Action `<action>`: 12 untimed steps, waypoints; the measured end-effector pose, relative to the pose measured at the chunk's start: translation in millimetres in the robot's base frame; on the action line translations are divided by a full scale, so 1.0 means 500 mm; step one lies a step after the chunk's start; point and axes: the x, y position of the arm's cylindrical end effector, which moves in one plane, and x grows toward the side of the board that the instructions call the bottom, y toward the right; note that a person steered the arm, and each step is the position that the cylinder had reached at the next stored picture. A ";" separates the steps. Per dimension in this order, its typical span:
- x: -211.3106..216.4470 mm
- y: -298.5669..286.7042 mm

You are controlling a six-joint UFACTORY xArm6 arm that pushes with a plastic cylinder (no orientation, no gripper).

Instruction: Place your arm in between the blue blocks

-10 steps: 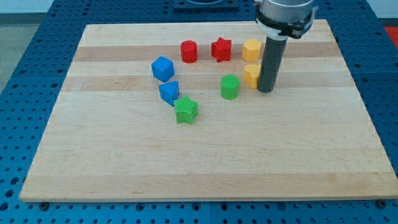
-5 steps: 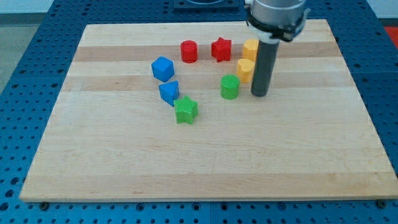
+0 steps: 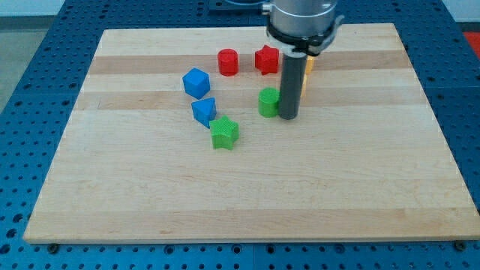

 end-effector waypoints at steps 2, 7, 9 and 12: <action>0.004 -0.002; 0.231 -0.237; 0.082 -0.309; -0.074 -0.315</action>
